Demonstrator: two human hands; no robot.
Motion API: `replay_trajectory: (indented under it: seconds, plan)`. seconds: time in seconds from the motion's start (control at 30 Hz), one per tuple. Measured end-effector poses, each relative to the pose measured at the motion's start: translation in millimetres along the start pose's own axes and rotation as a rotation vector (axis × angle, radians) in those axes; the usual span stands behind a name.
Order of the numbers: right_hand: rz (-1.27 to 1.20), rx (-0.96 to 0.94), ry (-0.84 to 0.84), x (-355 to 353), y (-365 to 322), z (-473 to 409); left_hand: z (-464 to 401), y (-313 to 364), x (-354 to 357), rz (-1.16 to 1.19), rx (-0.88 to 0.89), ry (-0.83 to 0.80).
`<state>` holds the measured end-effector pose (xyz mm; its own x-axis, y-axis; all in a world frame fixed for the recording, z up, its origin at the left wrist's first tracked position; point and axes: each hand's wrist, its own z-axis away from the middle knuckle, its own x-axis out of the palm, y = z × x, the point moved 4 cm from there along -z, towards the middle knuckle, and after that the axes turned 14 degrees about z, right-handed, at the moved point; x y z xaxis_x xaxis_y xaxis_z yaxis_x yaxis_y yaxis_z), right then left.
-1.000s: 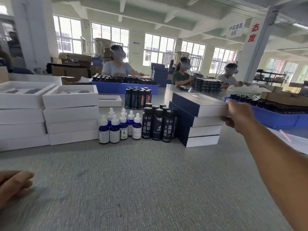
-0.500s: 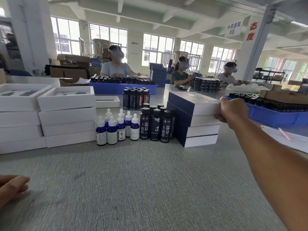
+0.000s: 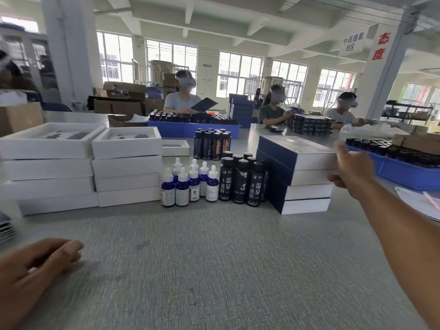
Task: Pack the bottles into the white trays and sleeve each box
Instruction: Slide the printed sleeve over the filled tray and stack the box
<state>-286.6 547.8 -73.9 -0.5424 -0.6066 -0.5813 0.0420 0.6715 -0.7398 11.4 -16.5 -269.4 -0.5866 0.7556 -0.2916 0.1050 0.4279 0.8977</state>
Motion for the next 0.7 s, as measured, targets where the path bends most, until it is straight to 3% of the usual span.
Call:
replay_trajectory:
  seconds: [0.13, 0.23, 0.33, 0.4, 0.5, 0.53, 0.57, 0.63, 0.7]
  plan:
    - [-0.009, -0.123, 0.217, -20.3, -7.3, 32.9, 17.8, 74.2, 5.5, -0.243, 0.070, 0.005]
    - [-0.101, -0.307, 0.147, -12.8, -25.1, 82.2, 27.9, 104.6, 11.9, -0.266, 0.082, -0.059]
    - [-0.071, -0.502, -0.044, 10.3, -44.0, 156.4, 31.9, 114.7, 14.6, -0.246, 0.086, -0.070]
    - [-0.017, -0.606, -0.273, 35.3, -59.5, 203.0, 33.3, 115.8, 14.5, -0.243, 0.089, -0.064]
    - [0.042, -0.580, -0.713, 77.1, -76.8, 255.2, 35.6, 114.9, 14.4, -0.252, 0.090, -0.083]
    - [0.098, -0.587, -0.781, 88.5, -79.1, 268.5, 36.3, 115.9, 14.6, -0.255, 0.095, -0.088]
    - [0.207, -0.638, -0.759, 96.5, -79.7, 279.2, 36.8, 116.8, 15.1, -0.258, 0.103, -0.088]
    - [0.435, -0.793, -0.541, 100.0, -80.1, 291.9, 37.6, 117.5, 15.3, -0.262, 0.101, -0.090]
    - [0.507, -0.894, -0.414, 97.9, -82.0, 299.7, 37.4, 120.3, 15.5, -0.259, 0.094, -0.081]
